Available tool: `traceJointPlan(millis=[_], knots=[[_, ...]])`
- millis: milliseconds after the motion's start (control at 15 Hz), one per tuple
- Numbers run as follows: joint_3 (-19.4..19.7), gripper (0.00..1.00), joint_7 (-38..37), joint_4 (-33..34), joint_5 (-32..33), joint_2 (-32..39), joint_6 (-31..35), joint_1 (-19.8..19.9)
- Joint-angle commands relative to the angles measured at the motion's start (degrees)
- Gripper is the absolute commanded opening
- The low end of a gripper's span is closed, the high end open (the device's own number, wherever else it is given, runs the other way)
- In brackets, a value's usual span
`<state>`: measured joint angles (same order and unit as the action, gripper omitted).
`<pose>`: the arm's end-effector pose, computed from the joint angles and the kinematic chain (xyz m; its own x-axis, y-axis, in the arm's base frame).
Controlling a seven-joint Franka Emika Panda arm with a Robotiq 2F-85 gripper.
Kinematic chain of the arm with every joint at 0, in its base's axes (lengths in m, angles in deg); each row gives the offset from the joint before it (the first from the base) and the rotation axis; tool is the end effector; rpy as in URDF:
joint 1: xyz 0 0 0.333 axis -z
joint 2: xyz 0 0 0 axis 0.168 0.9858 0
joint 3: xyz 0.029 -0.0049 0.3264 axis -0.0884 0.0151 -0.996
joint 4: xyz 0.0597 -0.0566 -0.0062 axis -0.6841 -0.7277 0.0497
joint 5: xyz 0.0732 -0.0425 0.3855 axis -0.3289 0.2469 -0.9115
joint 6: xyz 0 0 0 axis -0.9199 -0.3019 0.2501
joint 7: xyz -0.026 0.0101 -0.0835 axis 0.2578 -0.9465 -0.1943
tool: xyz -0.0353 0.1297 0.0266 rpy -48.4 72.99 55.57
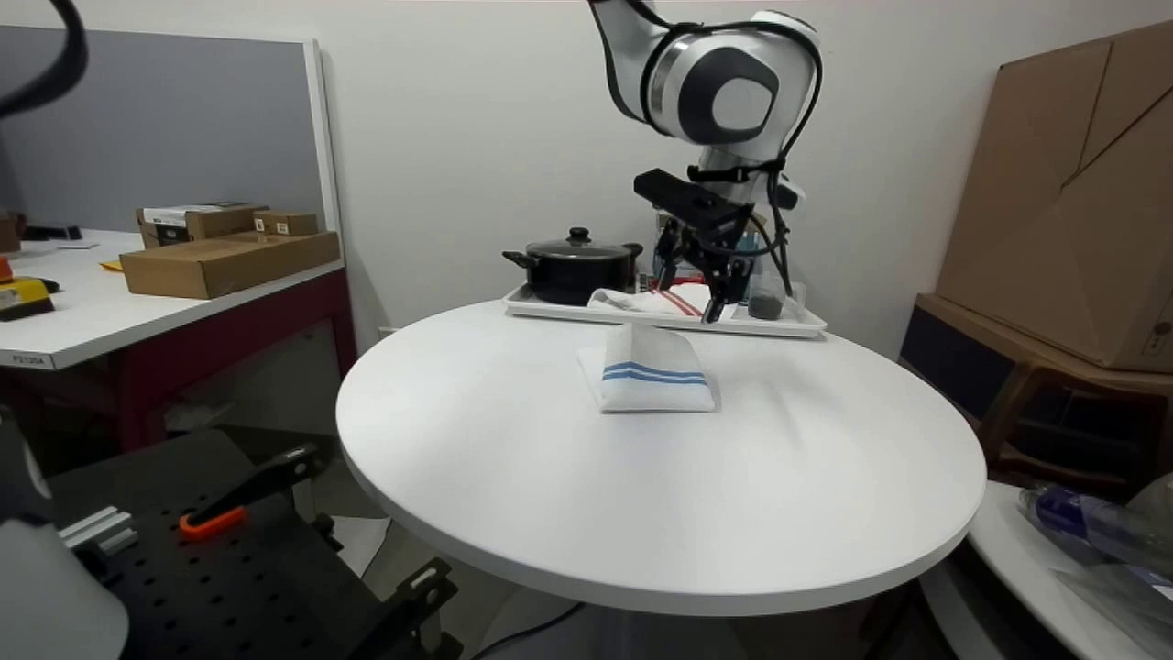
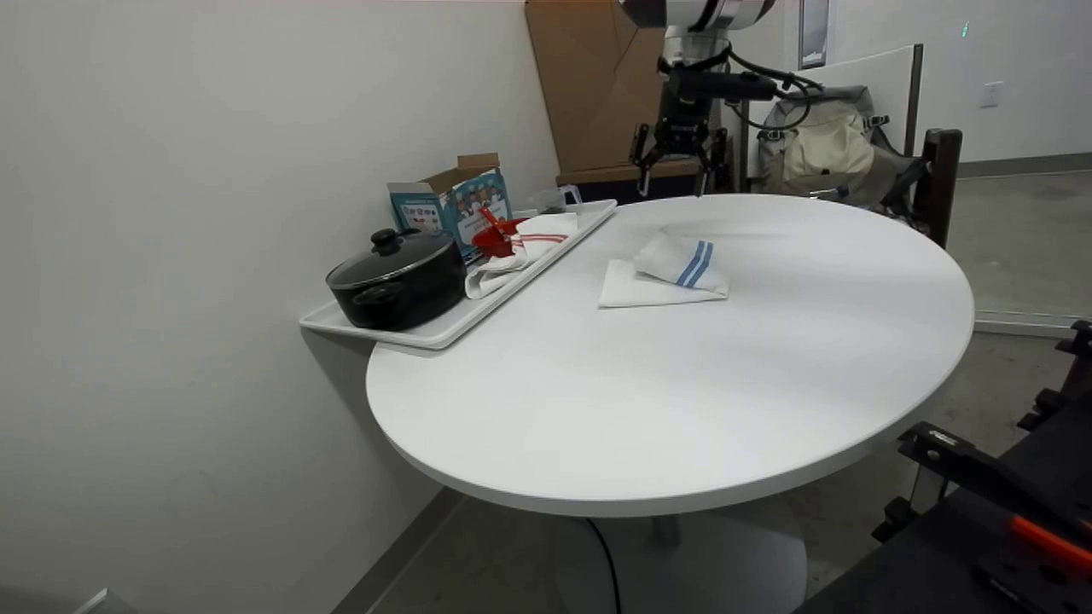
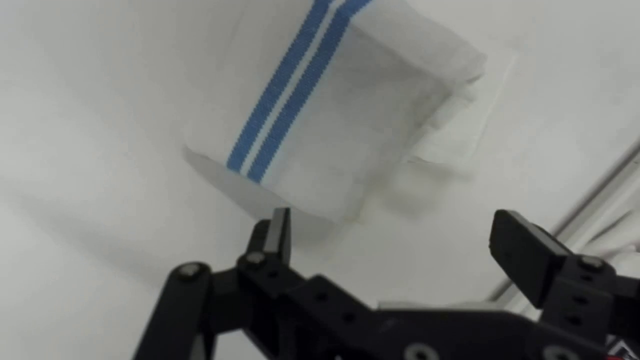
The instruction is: Use the tea towel to wipe the table
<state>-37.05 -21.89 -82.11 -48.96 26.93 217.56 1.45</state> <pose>0.6671 -0.0829 0.2256 0.9622 -0.2716 0.0222 -0.2571 -0.9318 -0.2563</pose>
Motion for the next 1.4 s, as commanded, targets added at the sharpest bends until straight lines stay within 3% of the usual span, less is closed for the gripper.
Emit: traceJointPlan(millis=[0,600,1200,1333], knots=[[-1.1,1.0,1.8,-0.5,-2.8,-3.0,-2.8,0.5],[-1.6,1.0,3.4,-7.2,0.0,-3.5,-1.8,-3.9],[4.7,1.0,-1.9,-10.0,12.7,-0.7,11.8,-8.0],[5.3,1.0,-3.3,-9.4,13.6,0.2,11.6,-7.8]])
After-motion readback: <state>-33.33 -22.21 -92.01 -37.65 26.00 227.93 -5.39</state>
